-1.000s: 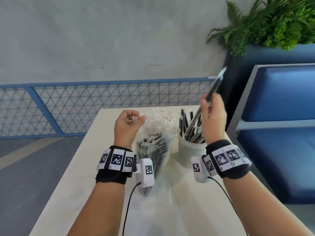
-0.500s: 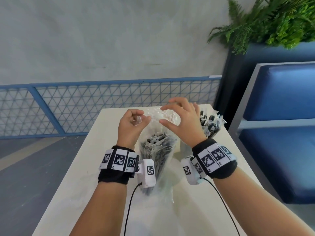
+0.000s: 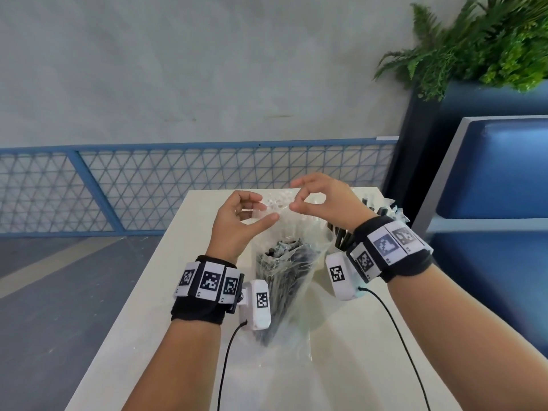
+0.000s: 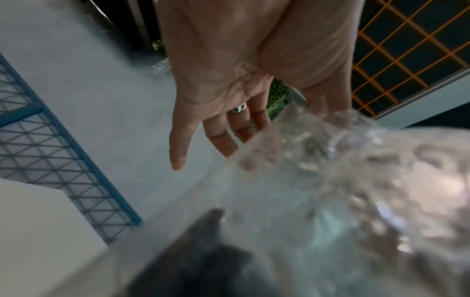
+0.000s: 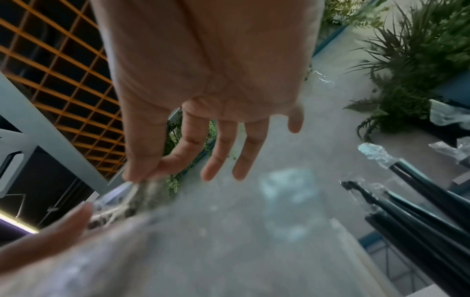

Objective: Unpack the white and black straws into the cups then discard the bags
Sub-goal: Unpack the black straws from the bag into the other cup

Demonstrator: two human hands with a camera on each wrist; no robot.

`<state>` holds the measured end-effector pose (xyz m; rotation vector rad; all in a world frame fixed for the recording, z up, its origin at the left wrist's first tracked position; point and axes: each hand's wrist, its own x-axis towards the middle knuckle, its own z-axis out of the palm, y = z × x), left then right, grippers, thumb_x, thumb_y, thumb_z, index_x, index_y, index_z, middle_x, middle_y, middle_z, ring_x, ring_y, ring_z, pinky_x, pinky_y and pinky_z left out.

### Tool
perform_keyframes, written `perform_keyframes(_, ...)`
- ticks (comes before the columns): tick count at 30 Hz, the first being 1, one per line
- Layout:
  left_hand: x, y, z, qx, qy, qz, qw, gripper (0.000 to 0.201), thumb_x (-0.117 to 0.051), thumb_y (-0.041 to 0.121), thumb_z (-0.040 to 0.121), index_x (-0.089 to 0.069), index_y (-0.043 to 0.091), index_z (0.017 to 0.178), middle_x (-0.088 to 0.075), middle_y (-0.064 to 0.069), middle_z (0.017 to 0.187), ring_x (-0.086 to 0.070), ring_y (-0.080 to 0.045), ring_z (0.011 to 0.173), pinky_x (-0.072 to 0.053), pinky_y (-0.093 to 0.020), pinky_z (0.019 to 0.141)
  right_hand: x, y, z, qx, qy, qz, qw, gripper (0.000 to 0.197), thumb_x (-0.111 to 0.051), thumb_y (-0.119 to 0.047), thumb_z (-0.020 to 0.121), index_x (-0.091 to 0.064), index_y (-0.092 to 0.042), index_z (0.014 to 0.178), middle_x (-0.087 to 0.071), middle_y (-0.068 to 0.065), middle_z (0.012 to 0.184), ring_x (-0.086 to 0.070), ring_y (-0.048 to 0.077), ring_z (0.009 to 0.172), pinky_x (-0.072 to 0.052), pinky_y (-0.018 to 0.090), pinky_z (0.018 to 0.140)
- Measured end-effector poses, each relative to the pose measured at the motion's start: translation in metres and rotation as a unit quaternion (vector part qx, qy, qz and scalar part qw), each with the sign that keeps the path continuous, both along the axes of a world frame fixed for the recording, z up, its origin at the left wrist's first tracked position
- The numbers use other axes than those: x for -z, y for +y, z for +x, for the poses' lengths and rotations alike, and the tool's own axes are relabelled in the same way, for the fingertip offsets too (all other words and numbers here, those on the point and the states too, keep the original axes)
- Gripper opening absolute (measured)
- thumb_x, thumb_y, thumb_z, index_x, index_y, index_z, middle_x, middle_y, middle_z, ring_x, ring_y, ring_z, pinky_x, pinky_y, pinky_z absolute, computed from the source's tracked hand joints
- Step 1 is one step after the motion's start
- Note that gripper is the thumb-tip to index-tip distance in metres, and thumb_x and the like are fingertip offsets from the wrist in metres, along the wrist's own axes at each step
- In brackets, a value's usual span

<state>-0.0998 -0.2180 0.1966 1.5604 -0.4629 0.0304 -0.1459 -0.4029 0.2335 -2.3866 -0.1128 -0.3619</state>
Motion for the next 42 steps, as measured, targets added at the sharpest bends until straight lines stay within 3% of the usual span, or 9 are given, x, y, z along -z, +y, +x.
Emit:
perform_keyframes(4,-0.002,0.0,0.003,-0.006,-0.021,0.025,0.999,0.038,-0.081,0.012,0.066,-0.057,0.022,0.094,-0.064,0.006,0.087,-0.06,-0.002,0.079,-0.048,-0.02,0.081,0.004,0.002,0.006,0.034,-0.021,0.032,0.999,0.021,-0.071,-0.044,0.074,-0.056,-0.044,0.06,-0.055,-0.021,0.108,-0.051,0.003,0.111,-0.028,0.051,0.107)
perform_keyframes(11,0.001,0.003,0.003,-0.024,-0.052,0.043,0.997,0.048,-0.084,0.015,0.062,-0.053,0.02,0.098,-0.063,-0.001,0.092,-0.059,-0.008,0.074,-0.041,-0.002,0.068,0.007,0.0,0.008,0.101,-0.042,0.031,0.994,0.024,-0.068,-0.044,0.077,-0.053,-0.038,0.059,-0.059,-0.016,0.103,-0.056,0.007,0.102,-0.032,0.052,0.104)
perform_keyframes(19,-0.001,0.0,-0.012,-0.119,-0.183,0.097,0.971,0.031,-0.077,0.013,0.071,-0.048,0.018,0.079,-0.055,0.003,0.073,-0.052,-0.011,0.062,-0.041,-0.009,0.064,0.006,0.002,0.01,0.127,-0.038,0.031,0.991,0.029,-0.069,-0.044,0.076,-0.051,-0.036,0.054,-0.064,-0.014,0.097,-0.06,0.009,0.096,-0.036,0.049,0.102)
perform_keyframes(24,-0.002,0.008,-0.009,-0.125,-0.166,0.099,0.973,0.016,-0.074,0.011,0.075,-0.059,0.014,0.073,-0.059,0.011,0.068,-0.053,-0.003,0.06,-0.04,-0.005,0.064,0.006,-0.002,0.01,0.147,-0.024,0.035,0.988,0.029,-0.068,-0.042,0.078,-0.052,-0.034,0.055,-0.067,-0.008,0.1,-0.06,0.012,0.097,-0.038,0.048,0.101)
perform_keyframes(29,-0.006,0.002,-0.019,-0.117,-0.149,0.093,0.977,0.028,-0.08,0.029,0.068,-0.058,0.014,0.077,-0.06,0.006,0.072,-0.052,-0.005,0.061,-0.041,-0.008,0.065,0.005,0.004,0.012,0.156,-0.02,0.023,0.987,0.03,-0.067,-0.044,0.078,-0.051,-0.034,0.054,-0.067,-0.008,0.101,-0.06,0.012,0.099,-0.036,0.048,0.102)
perform_keyframes(31,-0.003,-0.001,-0.021,-0.127,-0.171,0.138,0.967,0.034,-0.081,0.036,0.065,-0.056,0.017,0.078,-0.058,0.008,0.073,-0.051,-0.008,0.063,-0.044,-0.016,0.072,0.006,0.008,0.013,0.159,-0.02,0.022,0.987,0.031,-0.067,-0.044,0.078,-0.05,-0.034,0.054,-0.067,-0.008,0.101,-0.06,0.011,0.099,-0.035,0.048,0.102)
perform_keyframes(35,0.002,-0.002,-0.018,-0.176,-0.22,0.196,0.939,0.032,-0.077,0.03,0.069,-0.052,0.022,0.089,-0.053,0.01,0.082,-0.048,-0.001,0.065,-0.045,-0.05,0.086,0.007,0.01,0.014,0.161,-0.019,0.028,0.986,0.031,-0.068,-0.043,0.078,-0.051,-0.033,0.054,-0.067,-0.008,0.1,-0.061,0.012,0.099,-0.035,0.048,0.102)
perform_keyframes(37,0.002,-0.001,-0.019,-0.205,-0.253,0.198,0.924,0.037,-0.072,0.025,0.072,-0.046,0.024,0.097,-0.053,0.006,0.092,-0.045,-0.003,0.065,-0.043,-0.056,0.088,0.007,0.011,0.015,0.163,-0.02,0.028,0.986,0.032,-0.068,-0.042,0.077,-0.05,-0.032,0.053,-0.068,-0.008,0.099,-0.061,0.012,0.098,-0.036,0.048,0.102)
perform_keyframes(42,0.001,-0.008,-0.025,-0.221,-0.283,0.315,0.879,0.059,-0.08,0.05,0.057,-0.046,0.018,0.093,-0.052,-0.002,0.096,-0.054,-0.025,0.08,-0.039,-0.061,0.09,0.006,0.014,0.016,0.171,-0.013,0.035,0.985,0.031,-0.068,-0.041,0.078,-0.051,-0.031,0.054,-0.068,-0.011,0.095,-0.061,0.012,0.099,-0.033,0.049,0.104)
